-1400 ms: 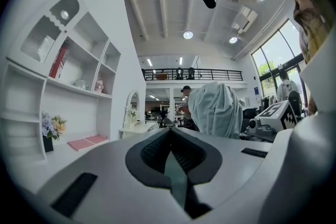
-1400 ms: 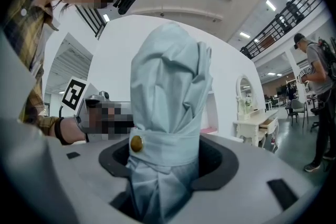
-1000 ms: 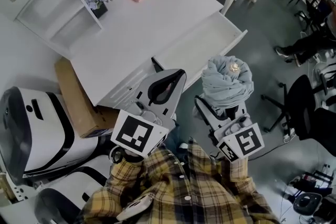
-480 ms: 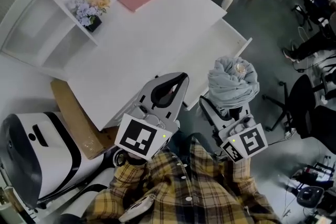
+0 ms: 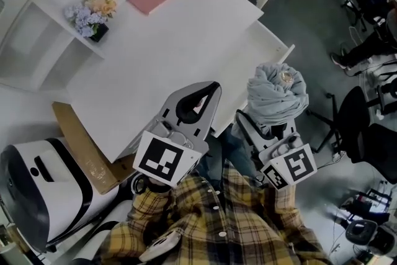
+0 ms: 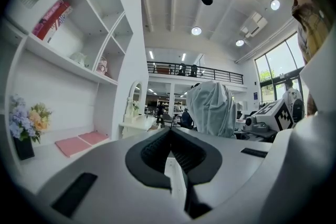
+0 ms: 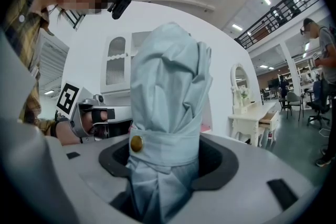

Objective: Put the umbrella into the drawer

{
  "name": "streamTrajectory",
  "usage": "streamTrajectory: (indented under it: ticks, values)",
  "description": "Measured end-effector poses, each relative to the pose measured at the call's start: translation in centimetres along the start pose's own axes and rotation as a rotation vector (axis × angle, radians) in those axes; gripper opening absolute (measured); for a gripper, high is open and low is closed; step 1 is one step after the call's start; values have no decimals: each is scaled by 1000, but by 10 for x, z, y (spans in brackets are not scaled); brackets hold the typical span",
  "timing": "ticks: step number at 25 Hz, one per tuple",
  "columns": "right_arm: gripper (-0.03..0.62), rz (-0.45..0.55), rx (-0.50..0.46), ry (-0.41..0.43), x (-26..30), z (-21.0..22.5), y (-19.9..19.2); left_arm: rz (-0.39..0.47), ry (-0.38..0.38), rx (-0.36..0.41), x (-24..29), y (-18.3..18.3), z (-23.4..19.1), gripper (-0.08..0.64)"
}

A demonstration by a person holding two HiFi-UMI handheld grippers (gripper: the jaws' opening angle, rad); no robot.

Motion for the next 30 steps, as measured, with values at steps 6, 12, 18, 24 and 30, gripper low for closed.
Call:
streamTrajectory:
  ticks: [6, 12, 18, 24, 30]
  values:
    - [285, -4, 6, 60, 37, 46, 1, 7, 40, 13, 44, -2, -23, 18]
    - [285, -27, 2, 190, 77, 108, 15, 22, 137, 4, 97, 4, -37, 18]
    - [285, -48, 17, 320, 112, 161, 25, 19, 277, 5, 136, 8, -47, 18]
    - [285, -84, 26, 373, 134, 182, 25, 4, 350, -7, 150, 4, -55, 18]
    - [285, -90, 39, 381, 140, 184, 22, 3, 346, -14, 151, 0, -57, 18]
Point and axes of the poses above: the fingertips, and each gripper's own axes: x forward along the fingers, z to its right, y out of its top, the point moved 9 cm from there along -x, backward along the fingers, and after that the axes turned 4 degrees about z, right-handed, at the moved point
